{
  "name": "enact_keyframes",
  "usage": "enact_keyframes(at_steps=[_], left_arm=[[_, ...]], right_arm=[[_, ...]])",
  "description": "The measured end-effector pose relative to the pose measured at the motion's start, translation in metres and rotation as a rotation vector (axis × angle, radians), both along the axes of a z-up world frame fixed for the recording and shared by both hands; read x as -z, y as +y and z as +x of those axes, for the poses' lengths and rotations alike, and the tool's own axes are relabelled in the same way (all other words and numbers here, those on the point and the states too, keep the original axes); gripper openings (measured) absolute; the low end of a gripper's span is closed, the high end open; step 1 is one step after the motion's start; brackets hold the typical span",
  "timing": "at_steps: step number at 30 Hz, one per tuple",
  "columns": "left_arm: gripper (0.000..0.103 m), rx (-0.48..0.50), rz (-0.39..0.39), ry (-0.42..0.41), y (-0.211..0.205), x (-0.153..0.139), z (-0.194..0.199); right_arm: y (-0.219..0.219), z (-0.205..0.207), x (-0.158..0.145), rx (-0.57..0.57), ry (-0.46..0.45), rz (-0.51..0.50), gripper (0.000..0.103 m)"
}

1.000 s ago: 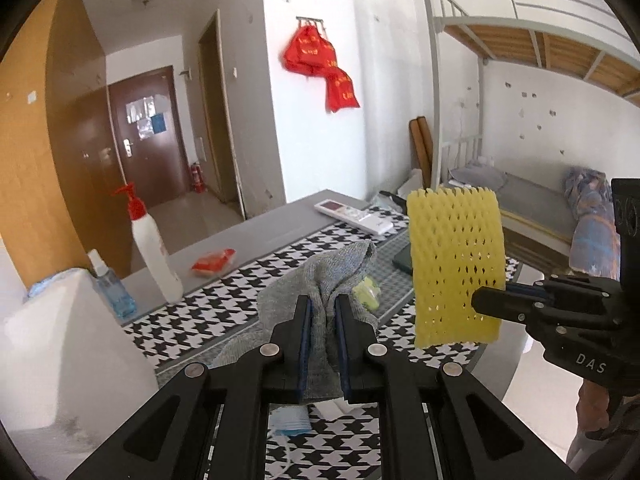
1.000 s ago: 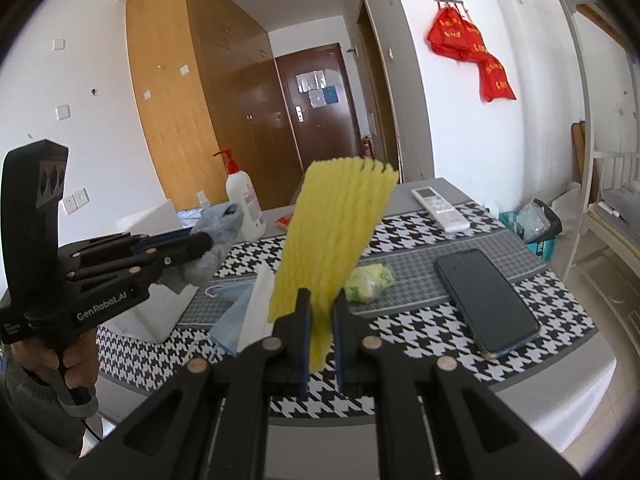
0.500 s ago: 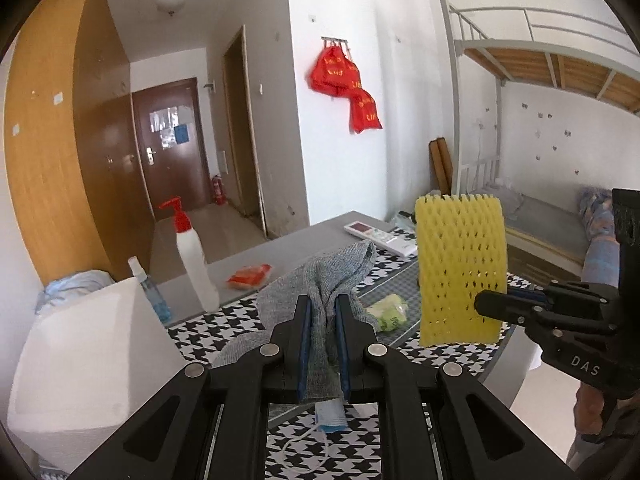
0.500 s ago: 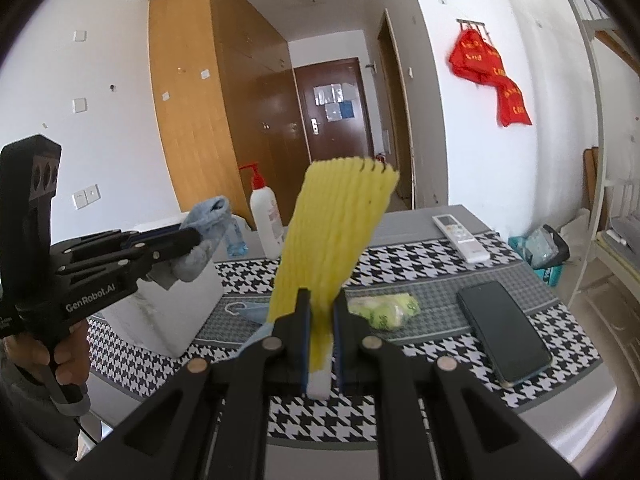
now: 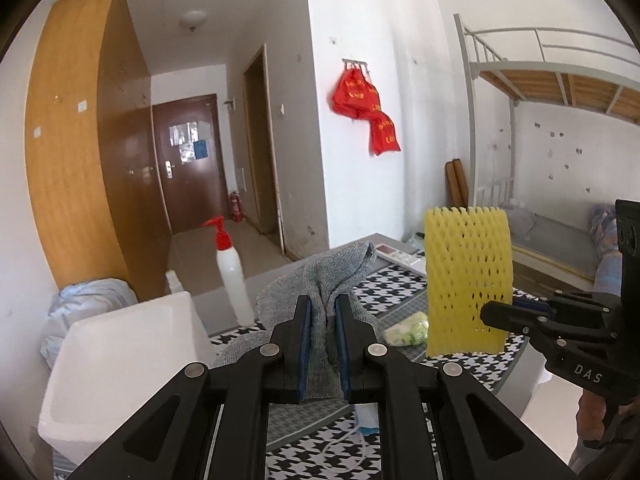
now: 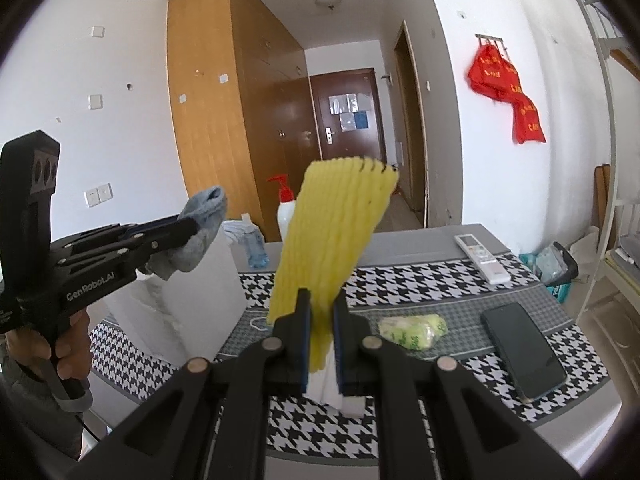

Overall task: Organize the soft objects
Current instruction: 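Grasp the grey sock with the left gripper and lift it, then carry the yellow sleeve over the white foam box and release it inside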

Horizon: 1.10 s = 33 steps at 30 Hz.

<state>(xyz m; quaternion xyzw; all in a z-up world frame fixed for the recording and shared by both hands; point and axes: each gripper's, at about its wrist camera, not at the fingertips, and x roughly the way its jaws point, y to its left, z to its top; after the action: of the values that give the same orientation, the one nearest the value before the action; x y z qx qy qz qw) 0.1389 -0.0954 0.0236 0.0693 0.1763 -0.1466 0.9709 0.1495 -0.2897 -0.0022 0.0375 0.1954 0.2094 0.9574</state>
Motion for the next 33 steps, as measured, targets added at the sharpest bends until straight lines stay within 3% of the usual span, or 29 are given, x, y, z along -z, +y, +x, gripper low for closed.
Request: enact_keyframes(at_steps=[33], left_arm=[[0.013,-0.234,-0.034,-0.127,0.083,-0.026,-0.022]], right_arm=[[0.082,0.018,-0.025,-0.166,-0.034,-0.020,0.013]])
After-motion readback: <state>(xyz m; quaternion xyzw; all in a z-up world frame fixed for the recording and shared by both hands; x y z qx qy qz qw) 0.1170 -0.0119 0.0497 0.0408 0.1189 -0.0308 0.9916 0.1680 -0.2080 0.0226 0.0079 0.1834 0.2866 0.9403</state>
